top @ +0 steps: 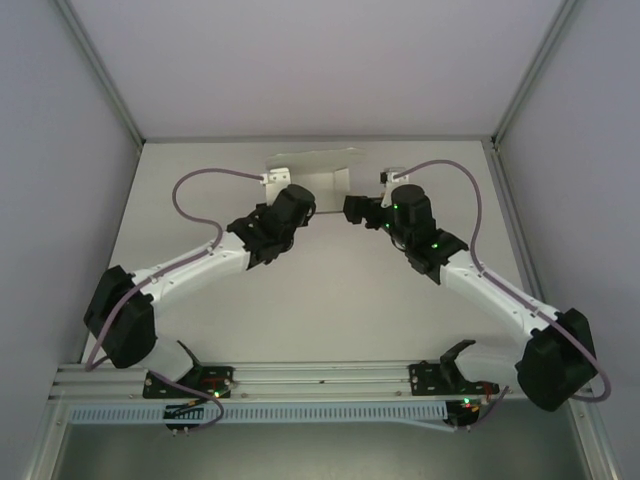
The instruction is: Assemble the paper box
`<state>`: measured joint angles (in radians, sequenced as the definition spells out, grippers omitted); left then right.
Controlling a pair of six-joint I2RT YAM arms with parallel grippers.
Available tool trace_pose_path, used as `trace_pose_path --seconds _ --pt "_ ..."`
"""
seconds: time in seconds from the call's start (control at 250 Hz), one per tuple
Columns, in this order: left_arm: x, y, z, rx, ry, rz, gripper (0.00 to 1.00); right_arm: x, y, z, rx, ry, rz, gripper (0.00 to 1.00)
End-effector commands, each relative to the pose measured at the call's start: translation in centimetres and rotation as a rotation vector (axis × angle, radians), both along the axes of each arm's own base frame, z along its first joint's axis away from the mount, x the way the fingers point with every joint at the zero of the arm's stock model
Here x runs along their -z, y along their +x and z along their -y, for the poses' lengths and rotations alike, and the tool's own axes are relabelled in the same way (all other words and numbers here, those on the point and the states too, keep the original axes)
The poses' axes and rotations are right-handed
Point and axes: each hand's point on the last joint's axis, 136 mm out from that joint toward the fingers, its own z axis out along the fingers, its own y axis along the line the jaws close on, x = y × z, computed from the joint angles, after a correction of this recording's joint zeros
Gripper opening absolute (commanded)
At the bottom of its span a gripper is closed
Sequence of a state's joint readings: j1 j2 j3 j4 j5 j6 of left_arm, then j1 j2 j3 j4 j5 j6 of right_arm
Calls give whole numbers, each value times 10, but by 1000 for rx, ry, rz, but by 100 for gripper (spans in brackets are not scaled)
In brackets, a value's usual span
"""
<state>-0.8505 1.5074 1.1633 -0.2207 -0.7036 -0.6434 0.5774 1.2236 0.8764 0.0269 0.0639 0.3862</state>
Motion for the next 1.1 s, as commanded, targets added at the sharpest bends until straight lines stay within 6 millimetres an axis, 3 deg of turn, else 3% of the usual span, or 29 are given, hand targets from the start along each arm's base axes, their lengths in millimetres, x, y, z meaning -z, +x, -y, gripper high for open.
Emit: trace_pose_path --seconds 0.0,0.176,0.26,0.415,0.551,0.719,0.974,1.094 --pt "-19 -1 3 23 -57 49 0 9 7 -12 -51 24 -49 89" --pt "-17 -3 3 33 -49 48 0 4 30 -18 -58 173 -75 78" --pt "-18 -4 4 44 -48 57 0 0 36 -21 -92 251 -72 78" --pt "-14 -3 3 39 -29 54 0 -13 29 -37 -216 317 -51 81" --pt "-14 -2 3 36 -31 53 0 -15 31 -27 -187 347 -82 79" --pt "-19 -3 3 42 -48 66 0 -15 33 -17 -171 407 -84 63" --pt "-22 -4 9 63 -50 75 0 -11 29 -39 -311 423 -132 56" --pt "-25 -4 9 66 -54 82 0 -4 33 -36 -280 415 -142 38"
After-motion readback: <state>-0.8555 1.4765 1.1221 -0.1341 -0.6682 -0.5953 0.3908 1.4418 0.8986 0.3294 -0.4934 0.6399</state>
